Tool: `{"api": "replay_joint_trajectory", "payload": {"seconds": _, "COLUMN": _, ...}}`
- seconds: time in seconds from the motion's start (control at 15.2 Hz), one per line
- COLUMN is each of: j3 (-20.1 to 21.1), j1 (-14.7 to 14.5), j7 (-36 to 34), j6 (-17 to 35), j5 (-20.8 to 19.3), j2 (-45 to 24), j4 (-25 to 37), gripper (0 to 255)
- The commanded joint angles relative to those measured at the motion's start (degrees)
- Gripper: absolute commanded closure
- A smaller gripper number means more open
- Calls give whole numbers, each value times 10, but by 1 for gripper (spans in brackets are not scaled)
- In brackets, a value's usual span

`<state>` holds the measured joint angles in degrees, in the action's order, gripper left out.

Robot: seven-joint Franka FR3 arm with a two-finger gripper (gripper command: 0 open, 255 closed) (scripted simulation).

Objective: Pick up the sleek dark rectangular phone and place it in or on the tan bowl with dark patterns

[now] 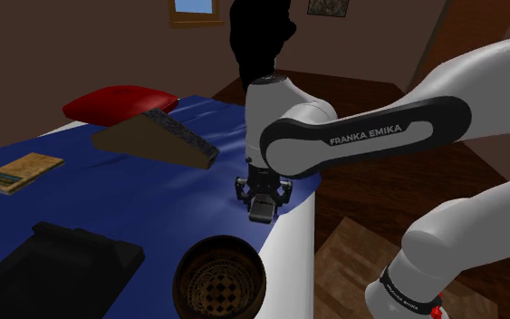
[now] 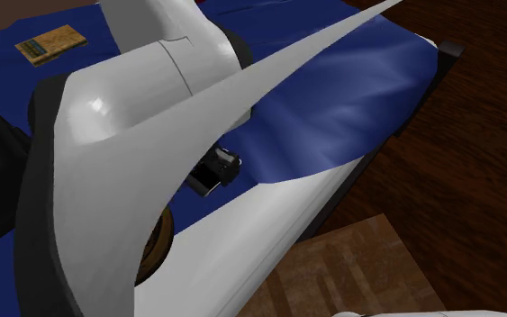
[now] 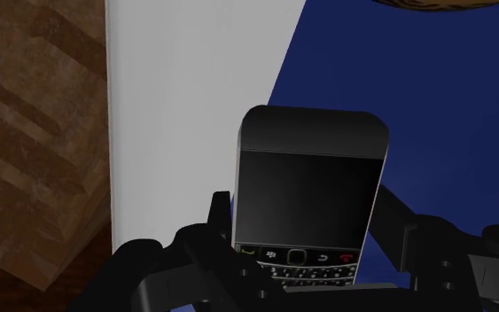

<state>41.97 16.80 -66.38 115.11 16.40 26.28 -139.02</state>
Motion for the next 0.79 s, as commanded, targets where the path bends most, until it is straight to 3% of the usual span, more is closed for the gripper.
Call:
{"api": "replay_joint_trajectory", "payload": {"seconds": 0.0, "j3": -7, "j1": -1, "j7": 2, "j6": -18, "j5": 0, "j2": 8, "j4": 11, "gripper": 255}}
{"api": "replay_joint_trajectory", "payload": {"seconds": 0.73, "j3": -35, "j1": -2, "j7": 8, "j6": -108, "j5": -7, "j2": 31, "j4": 77, "gripper": 255}}
